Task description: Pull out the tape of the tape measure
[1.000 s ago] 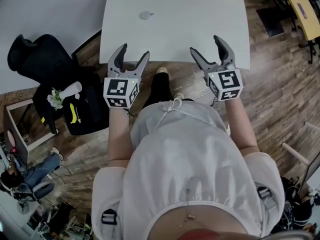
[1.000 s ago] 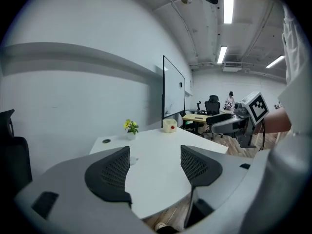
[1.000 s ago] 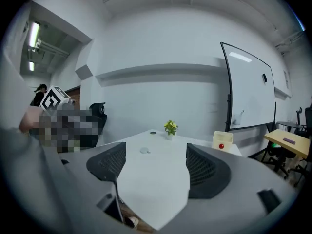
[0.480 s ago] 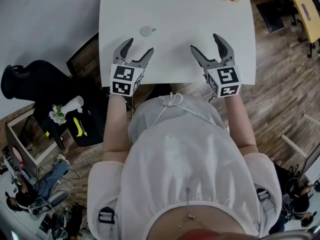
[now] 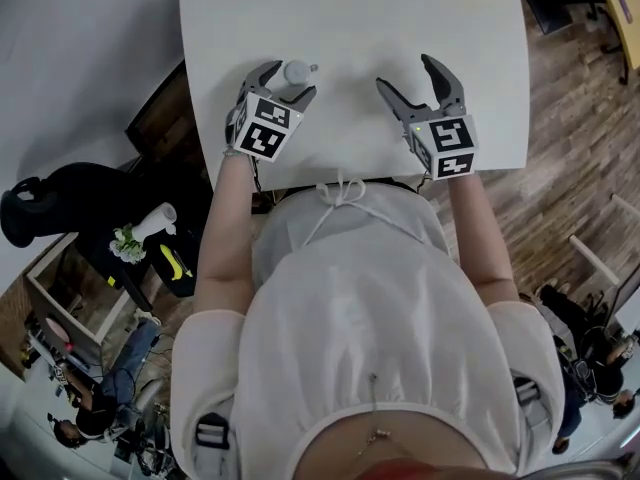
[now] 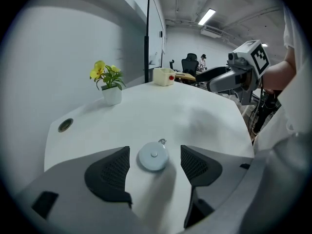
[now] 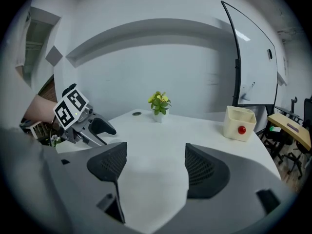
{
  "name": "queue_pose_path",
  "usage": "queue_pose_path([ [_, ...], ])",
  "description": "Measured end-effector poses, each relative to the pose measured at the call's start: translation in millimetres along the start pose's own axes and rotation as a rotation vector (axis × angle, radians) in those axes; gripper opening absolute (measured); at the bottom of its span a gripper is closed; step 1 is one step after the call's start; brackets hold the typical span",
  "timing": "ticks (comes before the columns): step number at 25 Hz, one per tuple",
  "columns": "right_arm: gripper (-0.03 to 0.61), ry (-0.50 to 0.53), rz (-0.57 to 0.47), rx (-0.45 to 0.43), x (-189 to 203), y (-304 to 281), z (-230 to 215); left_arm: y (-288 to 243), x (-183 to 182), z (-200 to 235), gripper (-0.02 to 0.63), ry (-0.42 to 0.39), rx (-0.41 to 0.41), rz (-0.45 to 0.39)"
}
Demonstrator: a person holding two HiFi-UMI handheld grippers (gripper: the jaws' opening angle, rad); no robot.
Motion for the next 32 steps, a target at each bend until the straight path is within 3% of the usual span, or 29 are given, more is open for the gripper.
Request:
queue_pose_path([
  [8, 0.367, -0.024, 0.012, 0.018, 0.9, -14.4, 0.0, -24.5, 6.0, -1.8, 0.323, -0.092, 0.091, 0.078],
  [13, 0.356, -0.025, 0.01, 0.049, -1.6, -5.0, -5.3, -24.7, 7.6, -1.5, 0.317, -0.075, 0.091, 0.07],
  [15, 0.353, -0.03, 0.007, 0.059, -1.8, 1.6, -9.1, -23.4, 5.3, -2.5, 0.263, -0.069, 0.081, 0.091],
  [18, 0.351, -0.035, 0.013, 0.061, 3.1, 12.6, -14.3, -22.8, 3.3, -7.4, 0.232, -0.072, 0.062, 0.133],
  [25, 0.344, 0.0, 0.031, -0.011, 1.9, 17.5, -15.0, -20.1, 4.2, -12.6, 0.227, -0.036, -0.004, 0.199],
  [28, 0.344, 0.034, 0.052, -0.03, 2.4, 16.5, -19.5, -15.9, -12.4, -20.6, 0.227, -0.034, -0.011, 0.179],
  [32, 0.342, 0.092, 0.085, -0.096, 2.3, 18.3, -19.2, -0.6, -47.0, -41.6, 0.229, -0.022, 0.044, 0.126],
])
Point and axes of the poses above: the fingertips, and each gripper's own axes: y backward along the fingers, z to its left, x out of its underside, the point moved 2 cm from there along y, backward along the fingers, and after that the axes turned 9 degrees about -x, right-handed, at the moved point
